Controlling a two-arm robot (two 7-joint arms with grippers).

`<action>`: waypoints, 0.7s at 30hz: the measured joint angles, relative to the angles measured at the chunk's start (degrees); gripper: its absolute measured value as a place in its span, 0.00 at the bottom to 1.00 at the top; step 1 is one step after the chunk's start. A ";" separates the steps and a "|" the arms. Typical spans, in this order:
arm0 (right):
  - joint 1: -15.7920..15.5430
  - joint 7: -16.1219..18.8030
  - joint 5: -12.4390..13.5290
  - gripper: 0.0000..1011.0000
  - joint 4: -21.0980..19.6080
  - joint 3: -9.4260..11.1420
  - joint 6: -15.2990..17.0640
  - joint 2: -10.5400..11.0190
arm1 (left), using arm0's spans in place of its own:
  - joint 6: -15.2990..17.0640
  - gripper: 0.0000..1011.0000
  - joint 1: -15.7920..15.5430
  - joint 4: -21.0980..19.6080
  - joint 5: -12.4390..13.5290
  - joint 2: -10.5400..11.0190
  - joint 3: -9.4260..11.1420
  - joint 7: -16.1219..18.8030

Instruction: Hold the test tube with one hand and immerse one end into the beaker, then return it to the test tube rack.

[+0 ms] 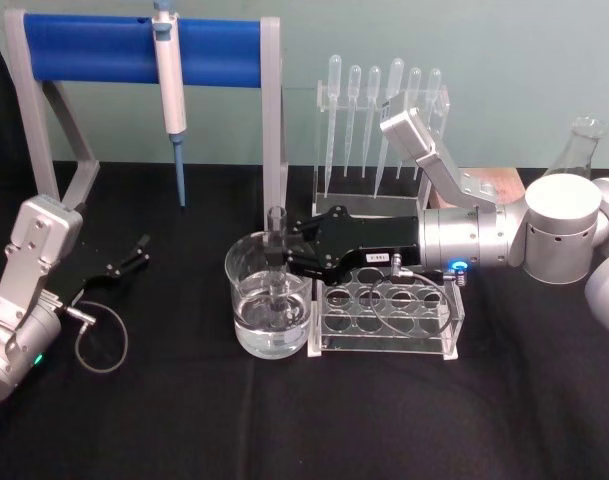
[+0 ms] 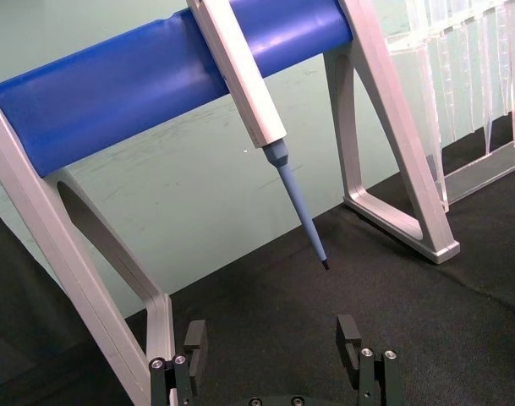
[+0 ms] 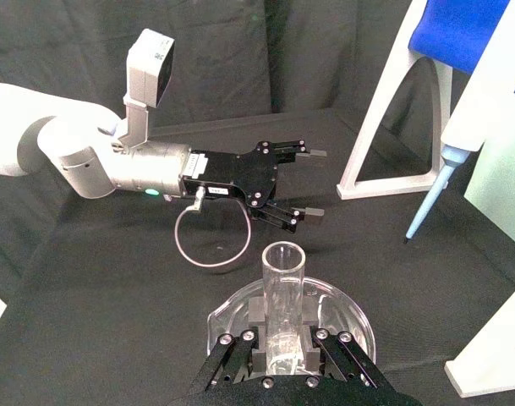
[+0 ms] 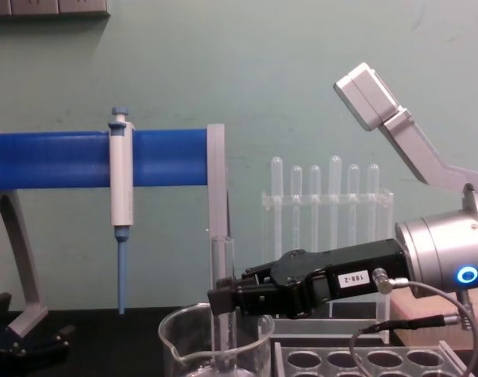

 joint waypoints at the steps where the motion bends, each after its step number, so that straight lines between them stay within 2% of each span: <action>1: 0.00 0.00 0.00 0.22 0.00 0.00 0.00 0.00 | 0.00 0.99 0.00 0.00 0.00 0.00 0.00 0.00; 21: 0.00 0.00 0.00 0.22 0.00 0.00 0.00 0.00 | 0.00 0.99 0.00 0.00 0.00 0.00 0.00 0.00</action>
